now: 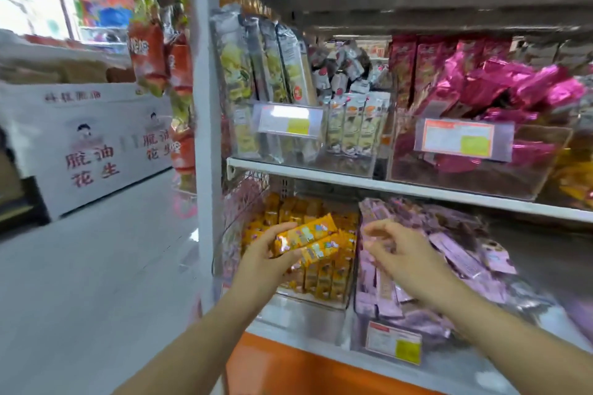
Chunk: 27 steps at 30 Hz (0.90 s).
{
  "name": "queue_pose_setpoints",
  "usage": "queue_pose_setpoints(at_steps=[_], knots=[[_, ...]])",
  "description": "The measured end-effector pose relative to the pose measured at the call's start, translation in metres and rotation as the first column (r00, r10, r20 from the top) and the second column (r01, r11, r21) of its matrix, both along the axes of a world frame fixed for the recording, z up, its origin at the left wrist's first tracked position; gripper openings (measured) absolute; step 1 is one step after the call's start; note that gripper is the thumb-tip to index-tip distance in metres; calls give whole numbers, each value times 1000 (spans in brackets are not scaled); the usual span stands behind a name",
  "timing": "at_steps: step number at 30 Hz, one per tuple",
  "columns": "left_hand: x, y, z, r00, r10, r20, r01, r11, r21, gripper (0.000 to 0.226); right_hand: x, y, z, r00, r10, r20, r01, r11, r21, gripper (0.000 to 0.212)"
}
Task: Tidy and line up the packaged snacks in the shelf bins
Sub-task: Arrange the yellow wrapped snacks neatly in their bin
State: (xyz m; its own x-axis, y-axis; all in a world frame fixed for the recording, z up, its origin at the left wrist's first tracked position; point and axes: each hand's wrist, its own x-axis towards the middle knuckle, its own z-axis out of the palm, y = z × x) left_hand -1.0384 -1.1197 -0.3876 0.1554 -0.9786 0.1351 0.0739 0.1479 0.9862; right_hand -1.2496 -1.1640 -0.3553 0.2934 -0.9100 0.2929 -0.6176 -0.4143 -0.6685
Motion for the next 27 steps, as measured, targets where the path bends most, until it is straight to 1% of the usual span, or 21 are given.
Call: queue_pose_setpoints(at_steps=[1,2,3,5,7,8,9,10,12,14,16,17,22,24,27], knots=[[-1,-9,0,999,30,10,-30,1000,8,32,-2,-4,-1,985,-1,-171,-14,996,-84,17],[-3,-19,-1,998,55,12,-55,998,21,33,-5,-9,-4,956,-2,-293,-38,990,-133,24],[-6,-29,-1,997,75,1,-75,996,42,33,-6,-14,-5,929,10,-369,-67,988,-141,28],[-14,-54,-5,991,110,-78,-102,990,97,33,-8,-20,-10,888,42,-458,-104,988,-111,31],[-24,-76,-8,977,154,-148,-132,979,154,38,-11,-25,-14,858,81,-508,-139,987,-78,33],[-30,-88,-9,971,170,-168,-141,975,170,42,-13,-27,-16,850,101,-517,-158,985,-66,33],[-36,-98,-12,972,175,-157,-147,974,175,46,-15,-28,-17,847,119,-518,-172,983,-56,33],[-42,-109,-14,979,165,-117,-144,975,170,52,-18,-28,-18,847,132,-515,-188,980,-58,34],[-51,-124,-19,991,123,46,-129,979,160,66,-23,-30,-20,848,154,-508,-219,973,-70,35],[-57,-133,-22,968,87,234,-132,975,181,73,-26,-31,-20,845,181,-504,-237,970,-49,35],[-60,-131,-21,927,80,367,-157,970,186,68,-29,-32,-18,841,209,-500,-257,966,-28,34],[-59,-128,-20,917,79,392,-159,971,177,64,-31,-33,-18,840,217,-497,-265,964,-28,33],[-50,-99,-3,883,114,455,-147,988,39,45,-39,-30,-8,854,203,-479,-269,960,-73,30],[-51,-84,11,875,72,479,-88,996,12,40,-43,-22,4,861,195,-470,-265,960,-88,29],[-64,-60,37,828,-3,560,38,998,-52,28,-55,-5,26,873,182,-453,-257,960,-109,29]])
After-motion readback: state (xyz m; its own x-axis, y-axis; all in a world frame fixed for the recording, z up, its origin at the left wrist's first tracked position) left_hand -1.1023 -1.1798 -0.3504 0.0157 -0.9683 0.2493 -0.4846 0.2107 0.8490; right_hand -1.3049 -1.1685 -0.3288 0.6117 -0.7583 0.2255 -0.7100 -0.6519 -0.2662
